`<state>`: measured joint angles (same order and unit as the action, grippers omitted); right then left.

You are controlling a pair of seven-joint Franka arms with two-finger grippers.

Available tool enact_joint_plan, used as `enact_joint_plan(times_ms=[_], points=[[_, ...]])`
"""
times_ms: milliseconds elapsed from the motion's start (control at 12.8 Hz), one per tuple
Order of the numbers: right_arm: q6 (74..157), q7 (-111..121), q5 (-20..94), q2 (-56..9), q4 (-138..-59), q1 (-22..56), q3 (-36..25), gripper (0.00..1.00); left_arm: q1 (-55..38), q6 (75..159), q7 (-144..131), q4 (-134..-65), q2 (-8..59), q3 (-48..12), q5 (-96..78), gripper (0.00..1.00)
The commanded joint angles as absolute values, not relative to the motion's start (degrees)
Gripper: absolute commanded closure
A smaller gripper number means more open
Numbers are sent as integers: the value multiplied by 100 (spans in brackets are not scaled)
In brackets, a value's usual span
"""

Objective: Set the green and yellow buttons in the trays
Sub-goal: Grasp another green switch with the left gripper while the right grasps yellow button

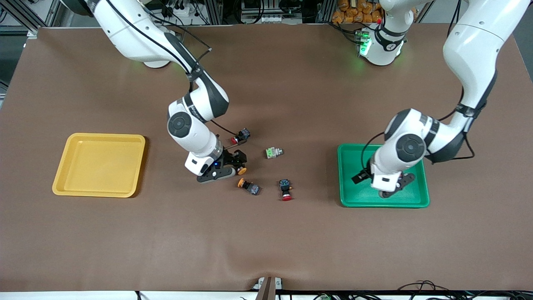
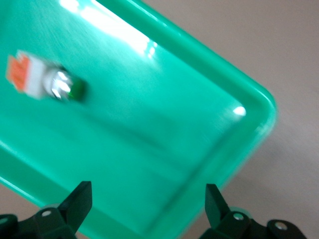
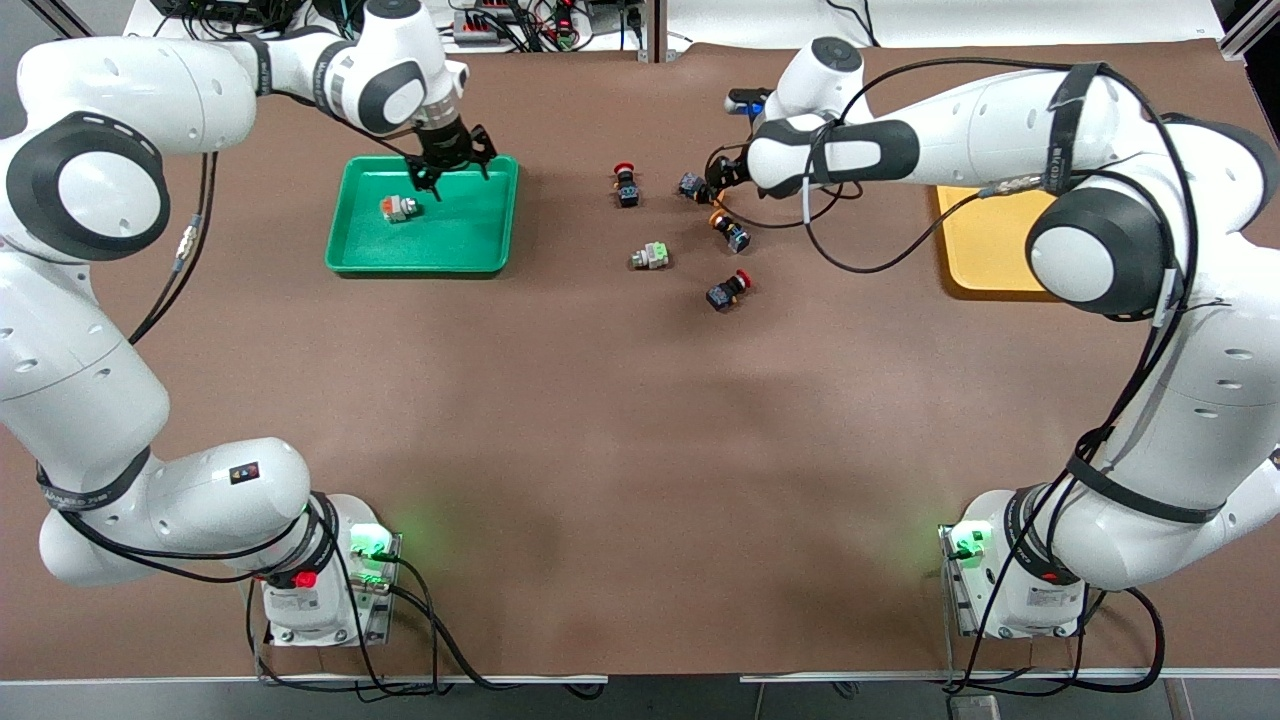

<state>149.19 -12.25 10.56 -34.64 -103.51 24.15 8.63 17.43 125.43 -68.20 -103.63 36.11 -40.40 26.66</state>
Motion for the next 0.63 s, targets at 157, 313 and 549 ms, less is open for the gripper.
enact_joint_plan(times_ms=[157, 313, 549], points=[[15530, -1354, 1020, -3515, -10845, 2461, 853, 0, 557, 12568, -7988, -10073, 3858, -4192, 2593, 0], [15530, -1441, 1020, -3516, -10889, 2522, 853, 0, 133, 12935, -8522, -9915, 4103, -4166, 2584, 0], [15504, -2153, 871, -3516, -10925, 2777, 835, 28, -271, 13412, -9079, -9879, 4332, -4114, 2672, 0]])
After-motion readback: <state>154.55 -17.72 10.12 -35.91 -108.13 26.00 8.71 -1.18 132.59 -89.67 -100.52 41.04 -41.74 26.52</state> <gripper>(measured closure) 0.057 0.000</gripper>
